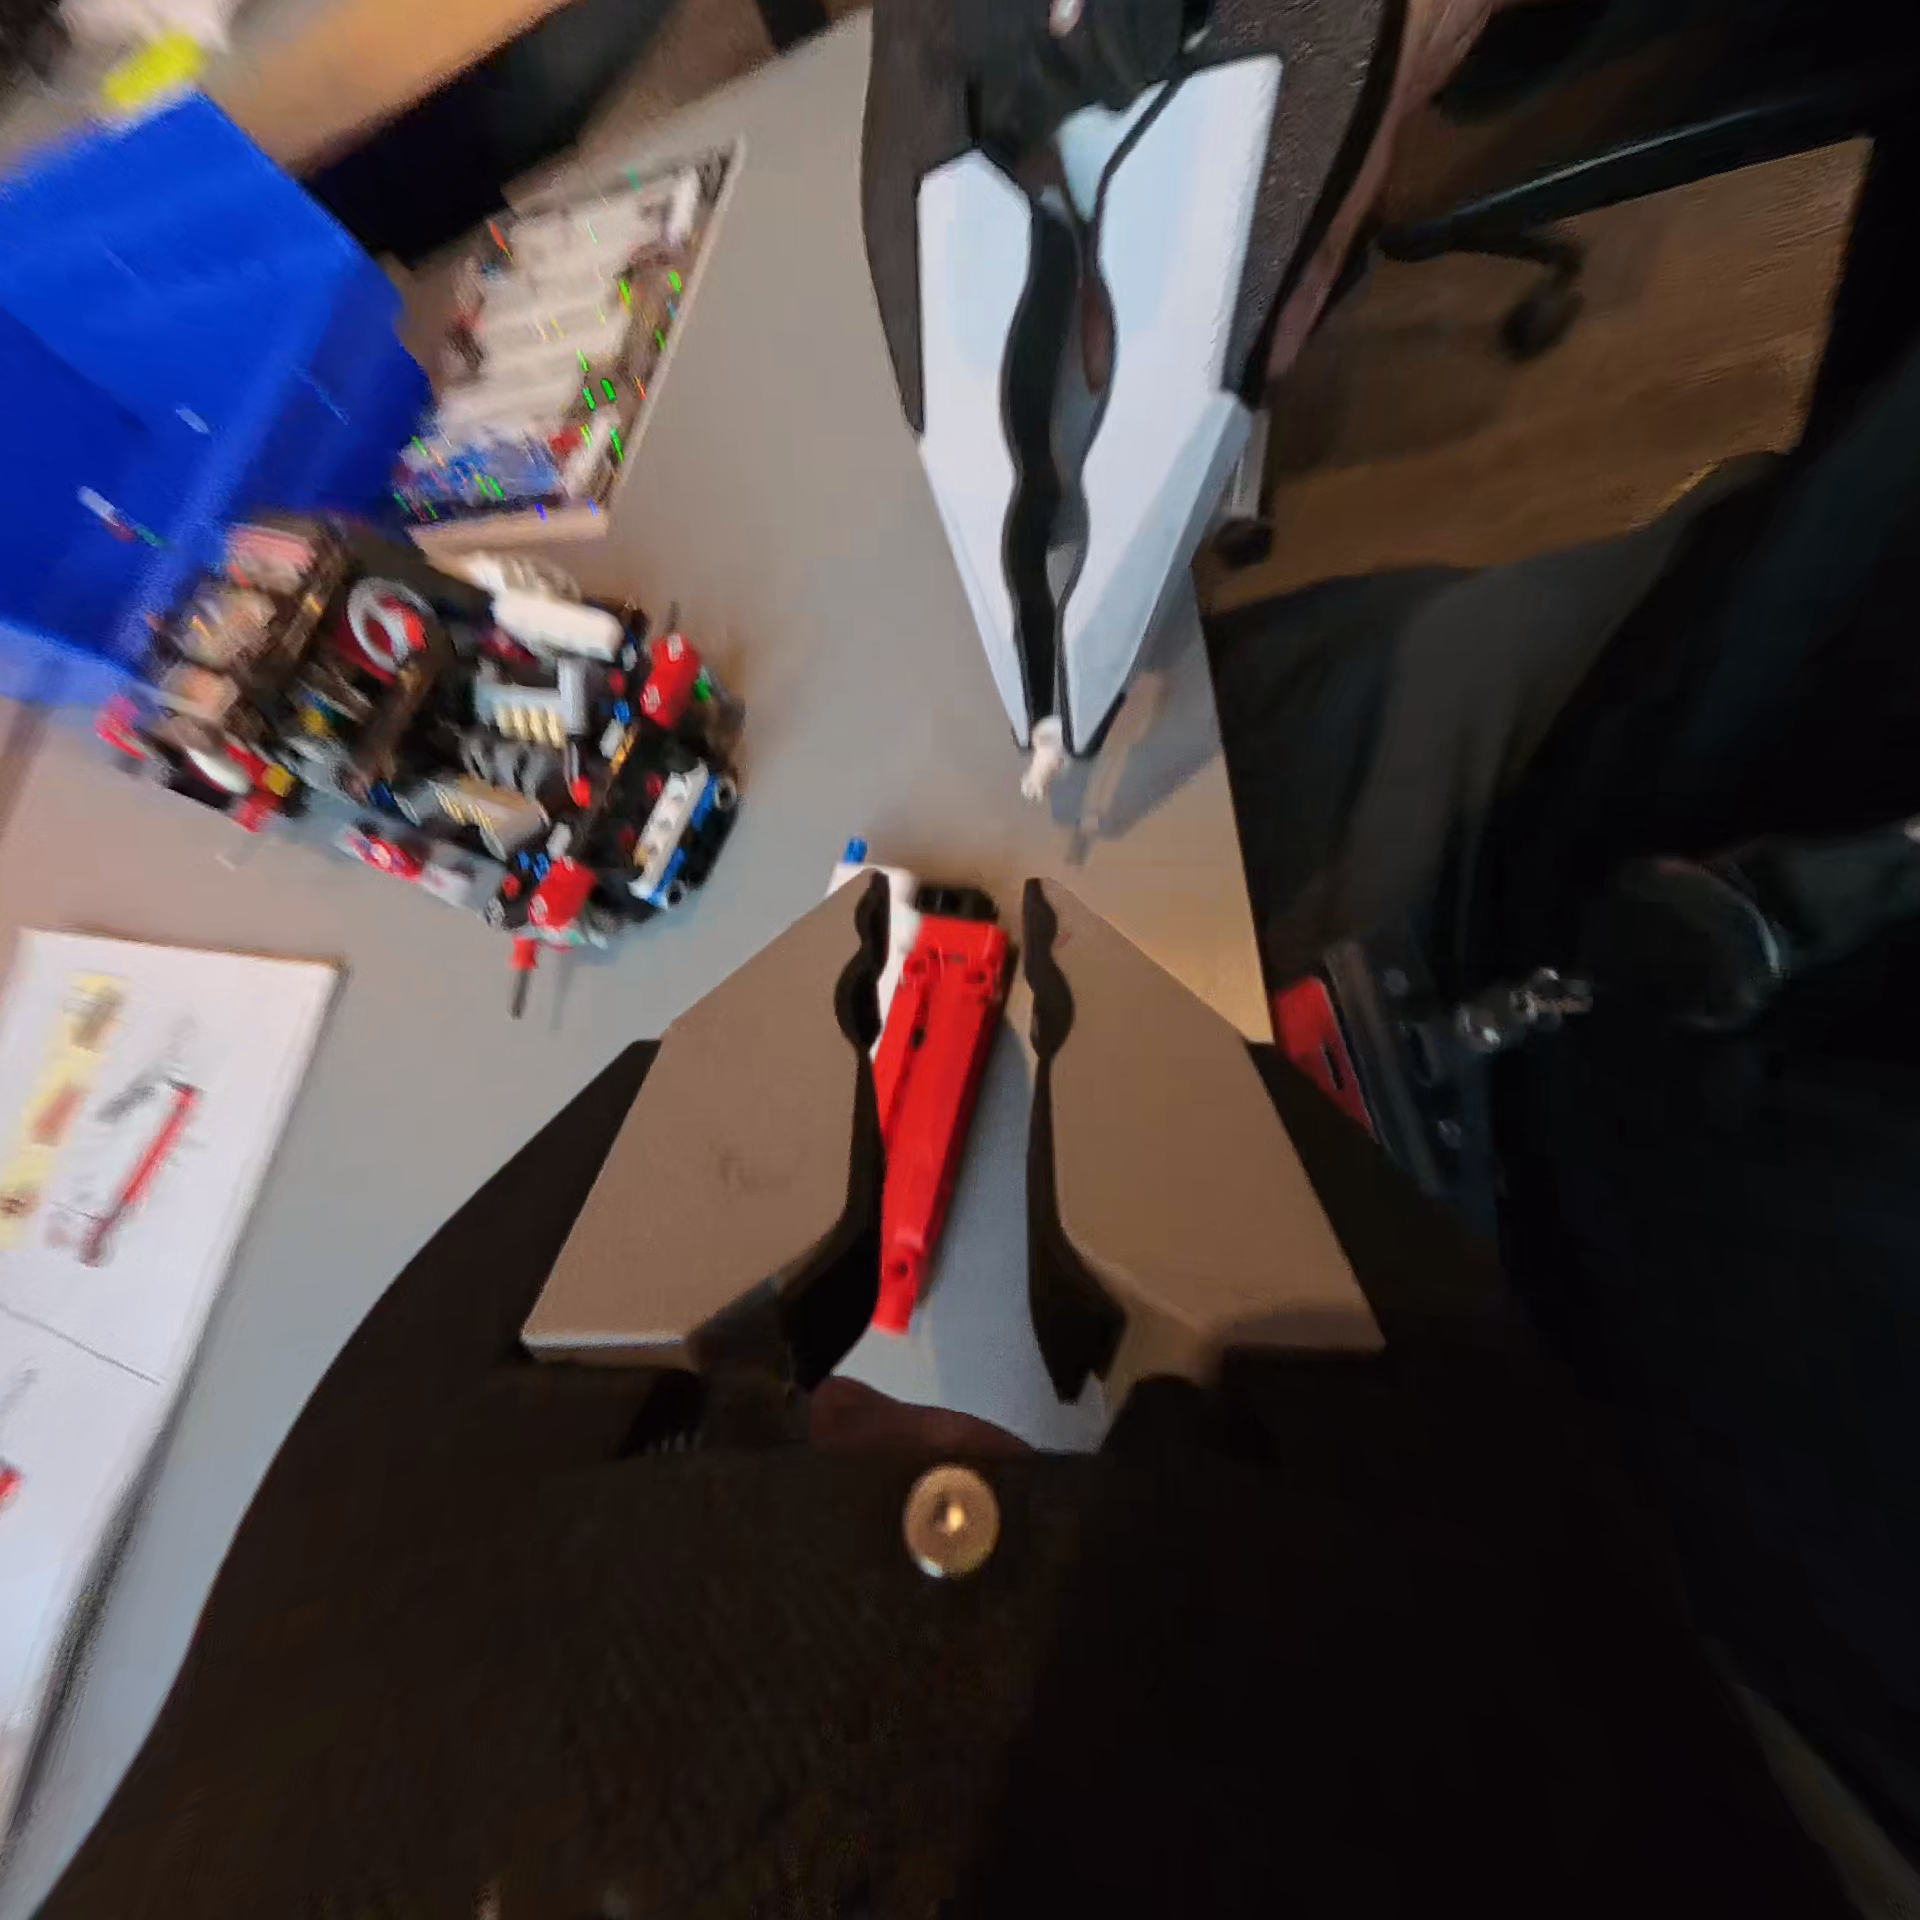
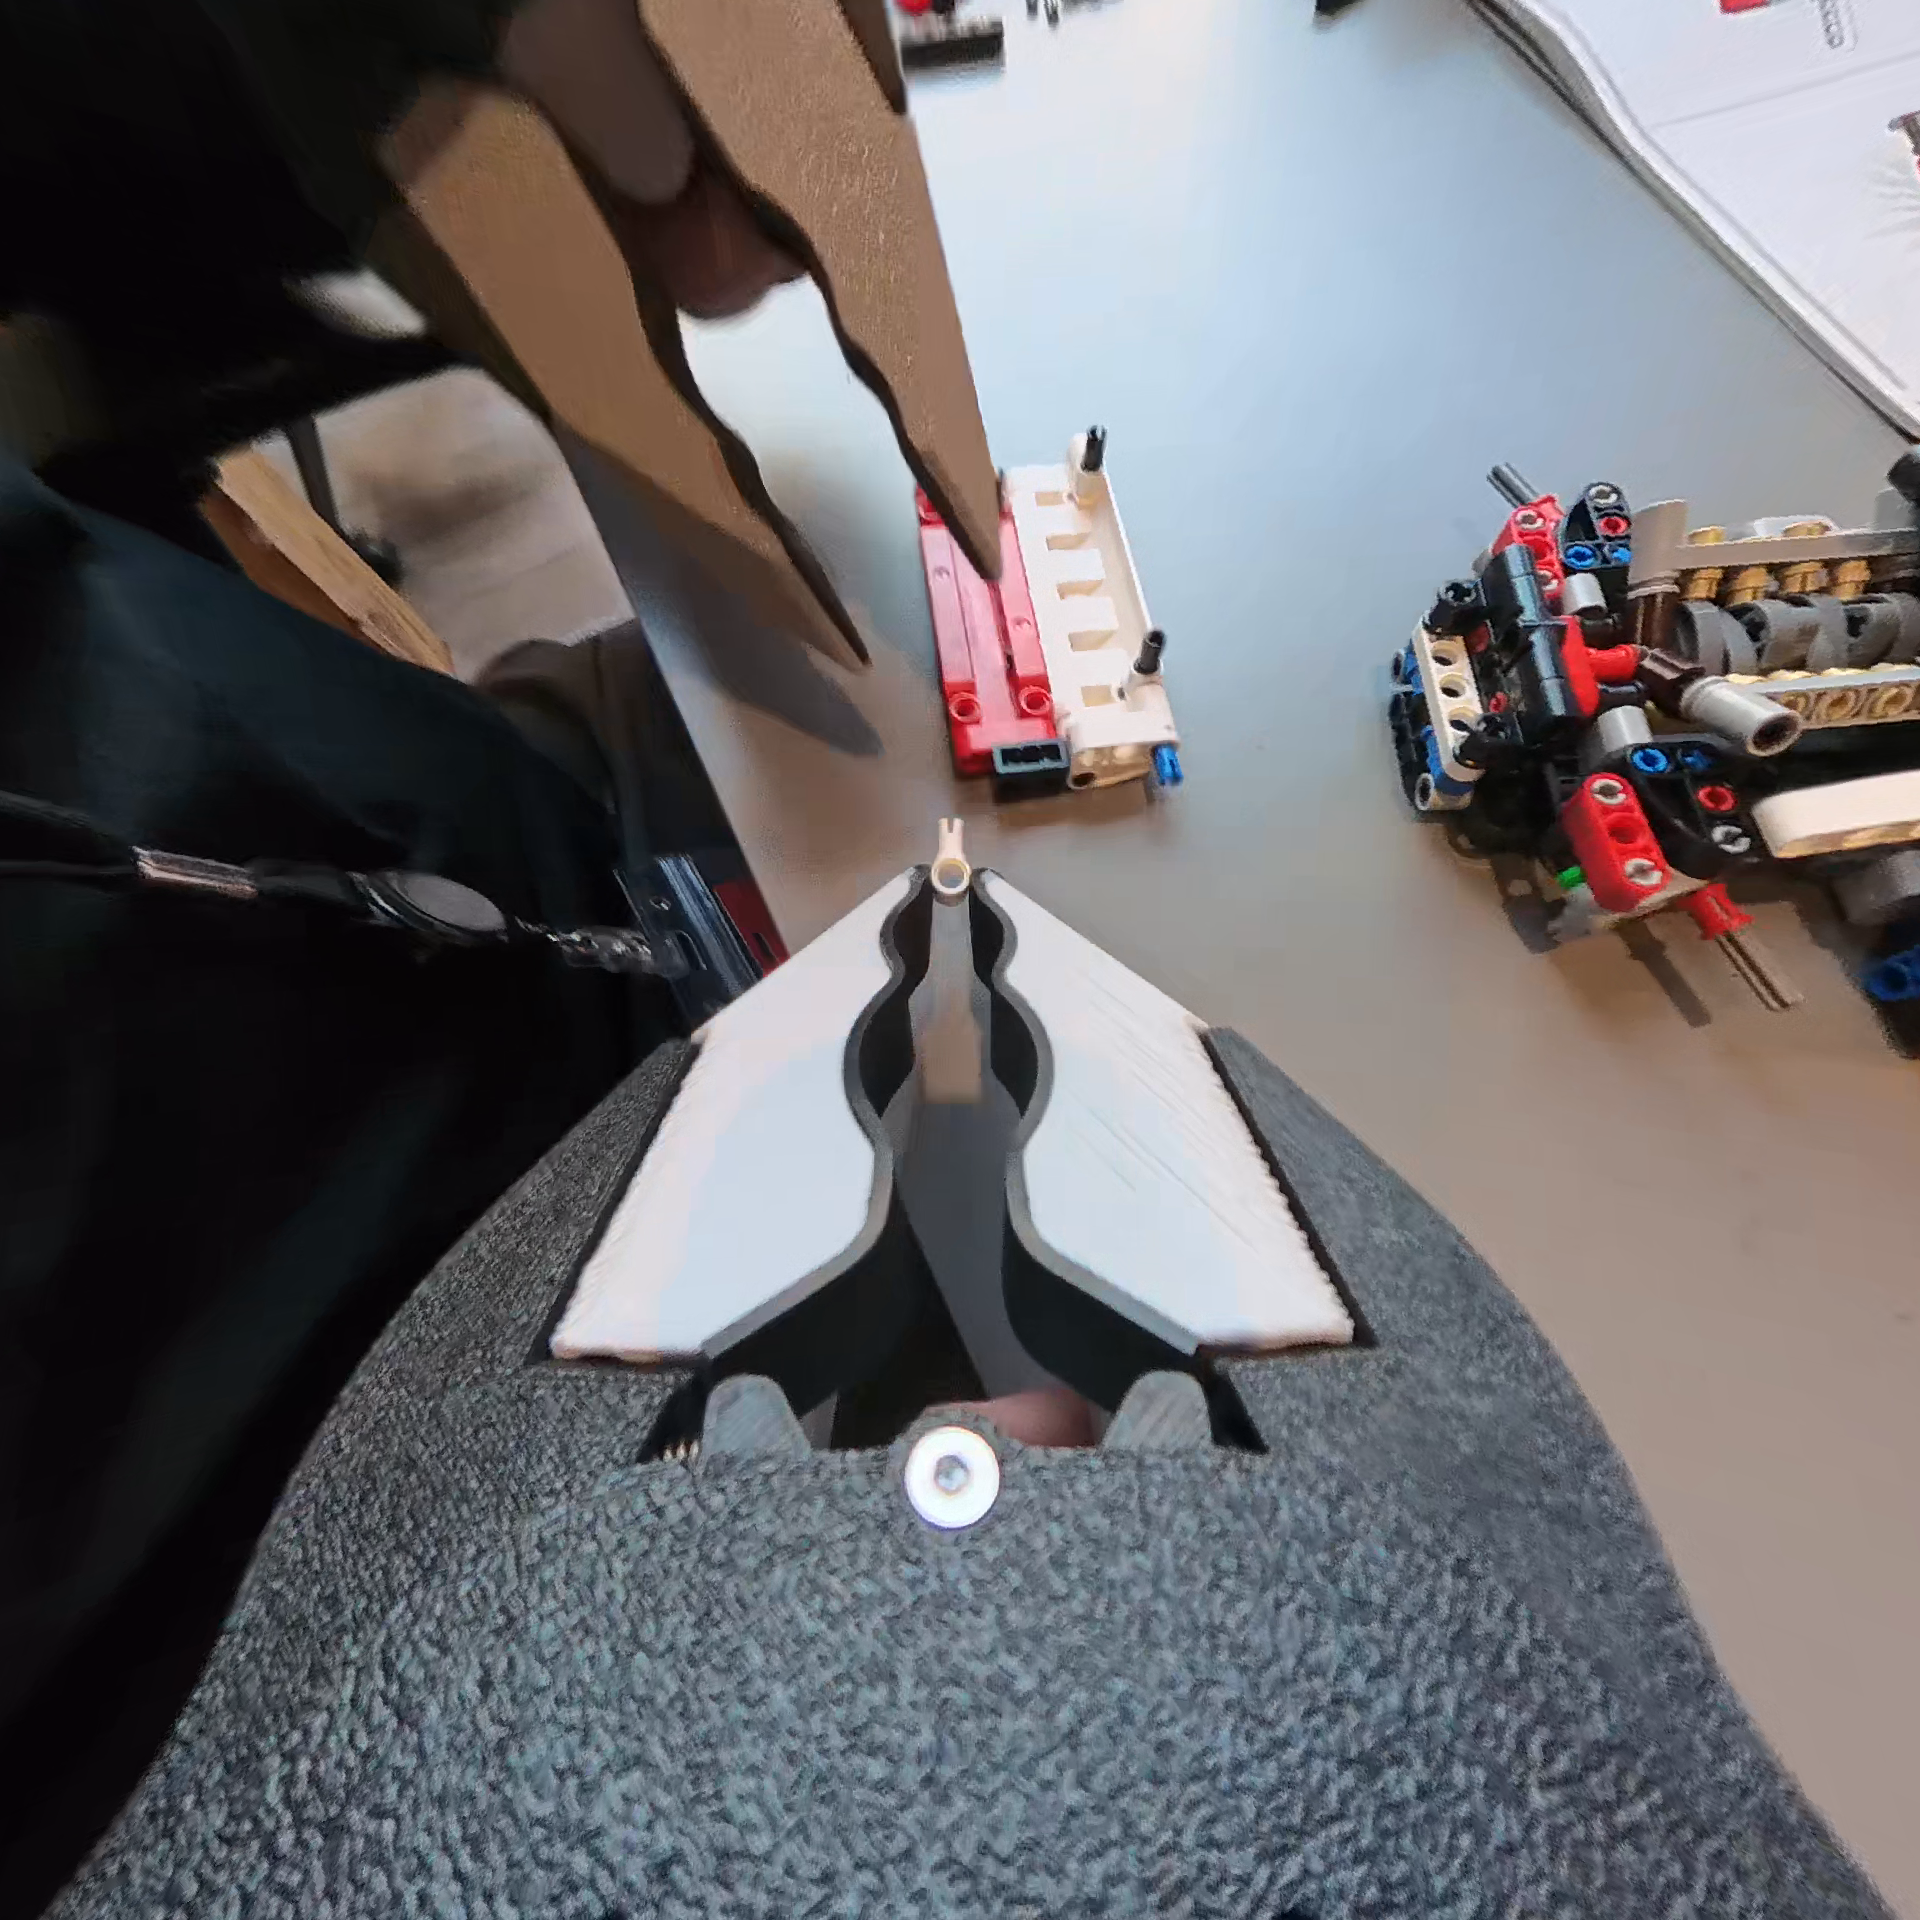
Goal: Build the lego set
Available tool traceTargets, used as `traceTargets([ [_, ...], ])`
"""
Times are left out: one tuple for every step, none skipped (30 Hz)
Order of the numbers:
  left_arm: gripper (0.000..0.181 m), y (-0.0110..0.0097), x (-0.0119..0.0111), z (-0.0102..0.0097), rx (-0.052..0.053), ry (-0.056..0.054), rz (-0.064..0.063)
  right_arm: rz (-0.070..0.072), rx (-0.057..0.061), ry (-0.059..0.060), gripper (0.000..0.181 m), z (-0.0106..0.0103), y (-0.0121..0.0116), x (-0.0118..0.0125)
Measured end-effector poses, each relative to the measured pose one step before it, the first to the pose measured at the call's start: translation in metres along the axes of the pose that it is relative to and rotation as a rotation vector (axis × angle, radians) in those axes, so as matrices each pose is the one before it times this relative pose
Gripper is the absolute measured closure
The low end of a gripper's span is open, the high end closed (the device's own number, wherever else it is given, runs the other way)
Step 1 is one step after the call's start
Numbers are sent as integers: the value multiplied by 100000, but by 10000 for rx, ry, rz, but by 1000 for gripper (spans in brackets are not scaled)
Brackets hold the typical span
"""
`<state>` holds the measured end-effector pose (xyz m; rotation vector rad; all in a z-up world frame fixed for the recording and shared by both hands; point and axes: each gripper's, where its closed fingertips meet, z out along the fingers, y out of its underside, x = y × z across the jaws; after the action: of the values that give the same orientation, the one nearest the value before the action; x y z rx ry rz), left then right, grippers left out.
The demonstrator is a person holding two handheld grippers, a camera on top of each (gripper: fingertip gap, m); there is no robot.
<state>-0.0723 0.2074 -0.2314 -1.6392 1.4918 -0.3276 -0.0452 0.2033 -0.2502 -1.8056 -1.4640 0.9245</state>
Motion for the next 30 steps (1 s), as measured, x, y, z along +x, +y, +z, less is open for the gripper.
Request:
traceTargets([
  [159,-481,553,465,30,-306,654,192,198,-257,174,-55,-262,-450],
  [159,-208,374,453,-80,-389,825,148,101,-239,174,18,-130,-423],
  [162,-157,80,346,-55,-502,793,122,61,-127,174,57,-61,-267],
  [166,-201,240,197,10,-275,615,155,54,-97,174,62,-48,-185],
  [172,-124,321,36,-10,-89,422,216,34,-109,175,17,9,-154],
  [173,-104,49,12,18,-168,251,231,40,-58,175,-51,16,-7],
  [176,-209,-11,-69,105,-129,126,265,110,-109,175,-121,-63,-43],
  [177,-154,23,-37,81,-46,35,307,142,-156,174,-146,-121,-97],
  [178,-125,-23,-13,39,-40,10,297,105,-153,174,-124,-72,-71],
  [175,-102,-86,-31,32,-69,39,270,49,-155,174,-65,4,-67],
  [175,-3,25,18,-9,21,40,243,14,-153,174,-27,45,-51],
  [176,10,140,27,2,96,14,191,3,-119,174,-3,50,-19],
  [176,22,74,16,4,48,9,154,-8,-101,174,35,57,-9],
  [176,62,35,42,-38,20,-4,140,-12,-83,174,53,63,21],
  [176,53,43,16,-46,22,-13,152,13,-75,174,37,25,32],
  [176,-5,36,-9,8,14,45,176,25,-110,174,30,13,5],
  [176,-35,-19,-28,38,-4,34,169,27,-136,174,6,11,-37],
  [176,-5,0,-5,31,28,-21,159,41,-124,174,-3,-19,-30],
  [176,-18,8,-30,45,36,-28,147,35,-112,174,-12,-11,-27],
  [176,-9,-27,-47,39,36,10,111,16,-99,174,9,-16,-43],
  [166,-18,157,-83,51,165,82,78,3,-53,174,18,30,-6],
  [160,-89,172,-96,78,185,26,68,2,-10,174,29,9,62],
  [161,-105,43,-56,69,85,-2,73,0,-50,174,26,29,15],
  [161,-116,38,-33,66,66,19,94,2,-84,174,27,25,-47],
  [165,-48,-9,60,24,10,3,99,7,-85,174,21,23,-36],
  [168,45,-37,140,-22,-11,37,106,19,-106,174,21,14,-77],
  [170,91,50,176,-32,13,70,122,32,-135,174,20,-1,-113],
  [172,72,127,143,-12,43,80,138,53,-132,174,4,-49,-102],
  [174,26,94,125,8,17,66,131,43,-142,174,-11,-28,-104],
  [175,-20,51,51,35,-16,44,137,16,-118,174,-15,18,-49],
])
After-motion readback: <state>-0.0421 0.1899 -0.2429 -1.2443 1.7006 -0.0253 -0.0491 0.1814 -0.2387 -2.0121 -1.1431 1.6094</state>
